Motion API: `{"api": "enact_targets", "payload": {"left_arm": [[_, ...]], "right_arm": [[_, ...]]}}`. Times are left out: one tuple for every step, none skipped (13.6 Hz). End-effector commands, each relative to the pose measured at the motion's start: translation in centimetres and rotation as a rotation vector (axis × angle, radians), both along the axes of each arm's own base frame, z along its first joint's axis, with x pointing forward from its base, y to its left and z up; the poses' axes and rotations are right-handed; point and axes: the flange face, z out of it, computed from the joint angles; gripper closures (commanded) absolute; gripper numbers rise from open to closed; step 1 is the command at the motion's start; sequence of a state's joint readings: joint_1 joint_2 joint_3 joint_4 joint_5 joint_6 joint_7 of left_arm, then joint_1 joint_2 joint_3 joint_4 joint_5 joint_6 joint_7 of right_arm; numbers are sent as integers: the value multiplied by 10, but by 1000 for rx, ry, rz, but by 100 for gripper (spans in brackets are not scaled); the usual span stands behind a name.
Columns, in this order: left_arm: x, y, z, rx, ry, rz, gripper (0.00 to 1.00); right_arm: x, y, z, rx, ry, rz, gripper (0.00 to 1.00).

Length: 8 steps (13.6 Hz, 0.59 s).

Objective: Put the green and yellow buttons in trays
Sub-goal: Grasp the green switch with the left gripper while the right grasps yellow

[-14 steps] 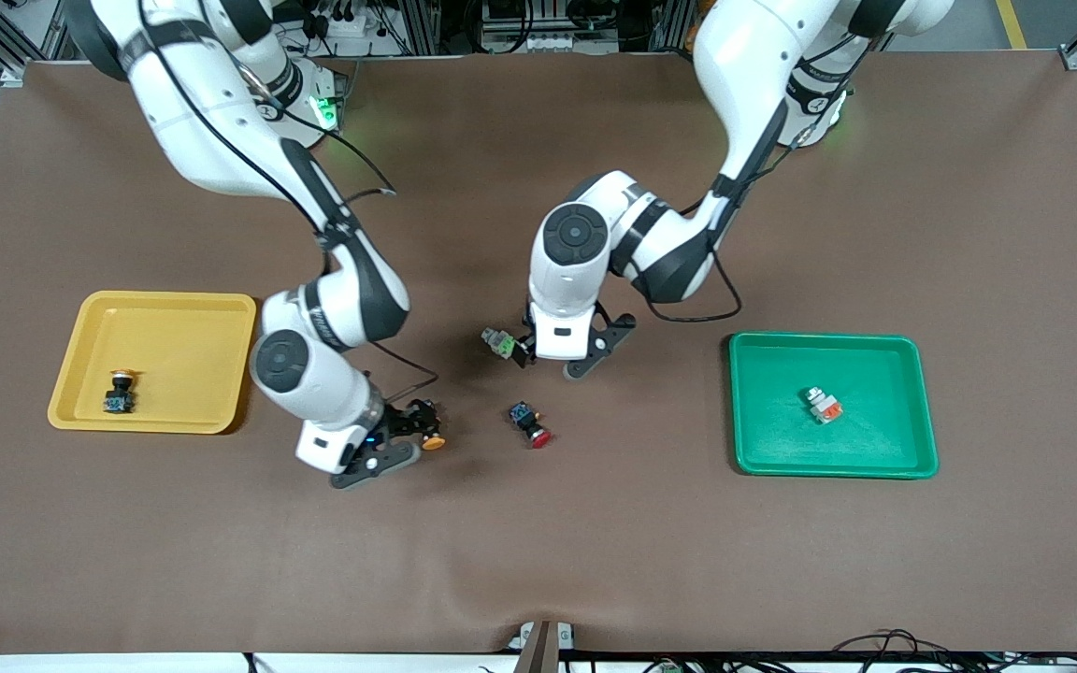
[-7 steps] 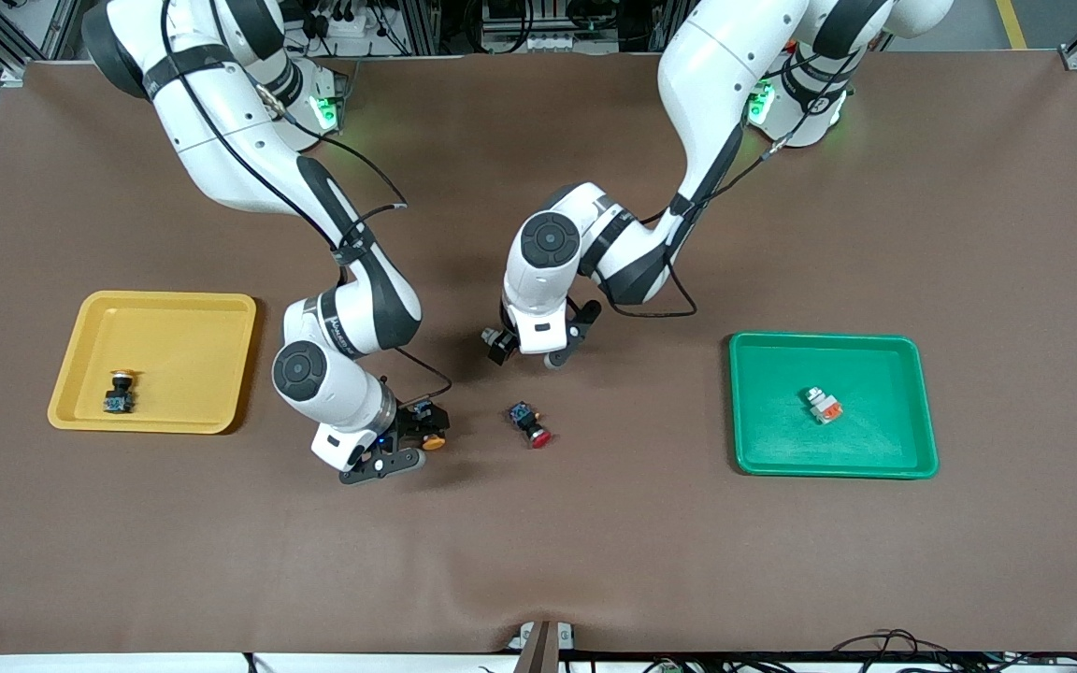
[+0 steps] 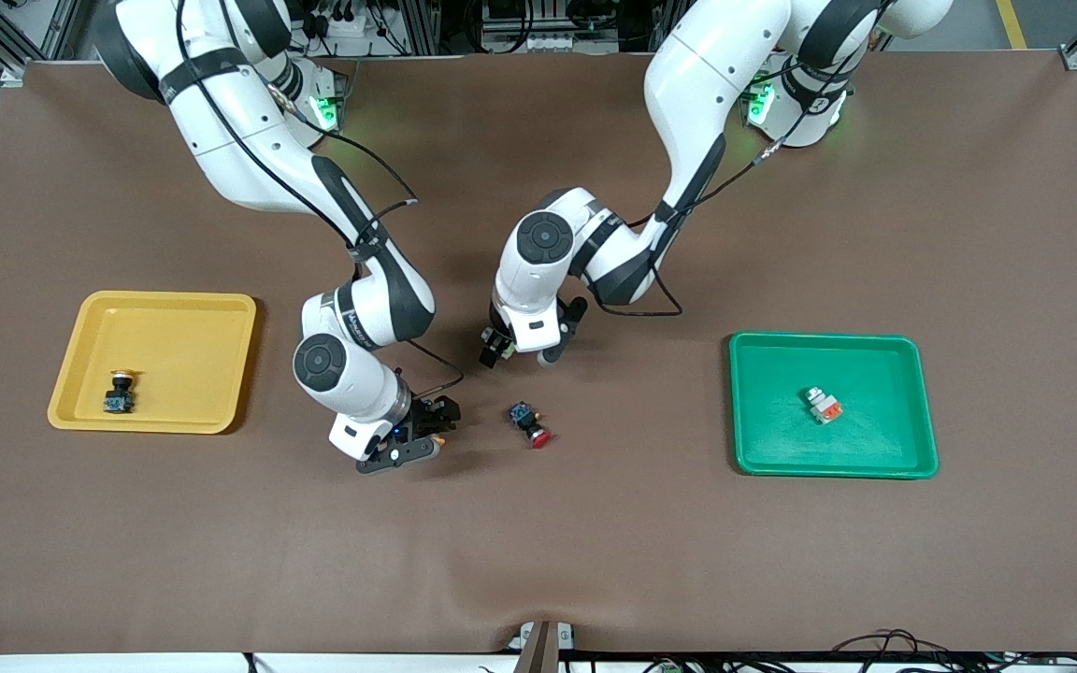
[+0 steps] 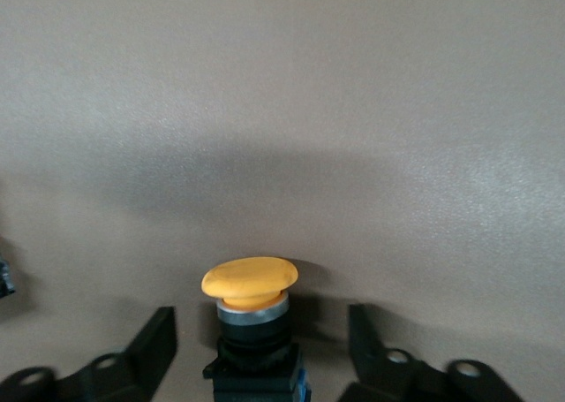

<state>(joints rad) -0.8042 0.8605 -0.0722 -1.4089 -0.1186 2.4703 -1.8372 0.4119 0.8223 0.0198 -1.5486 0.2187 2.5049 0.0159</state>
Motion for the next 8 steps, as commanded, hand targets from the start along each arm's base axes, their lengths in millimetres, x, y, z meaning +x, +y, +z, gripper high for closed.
{"api": "enact_targets", "payload": {"left_arm": [[1,-8,-10,-30,-14,34,13],[1,-8,-14,-30,-13,39,14],[0,-10,-14,-32,-15,37,16],[-1,-9,-19,-30,-13,38,18],[-2,-10,-20,-30,-13,36,21],[-2,-9,-24,-26,-10,37,21],[-2,-9,-24,-26,-11,35,22],[-2,-8,-26,-22,-11,33,24]], "right_arm": [[-3,2,1,11,-3,-16,97],[0,-5,3,8,-1,-15,100],[5,-14,9,7,-8,-21,100],[11,-26,20,12,-19,-32,100],[14,-33,30,12,-5,-39,100],[19,-49,48,12,13,-53,100],[28,-76,64,14,24,-78,100],[35,-102,84,15,21,-67,100]]}}
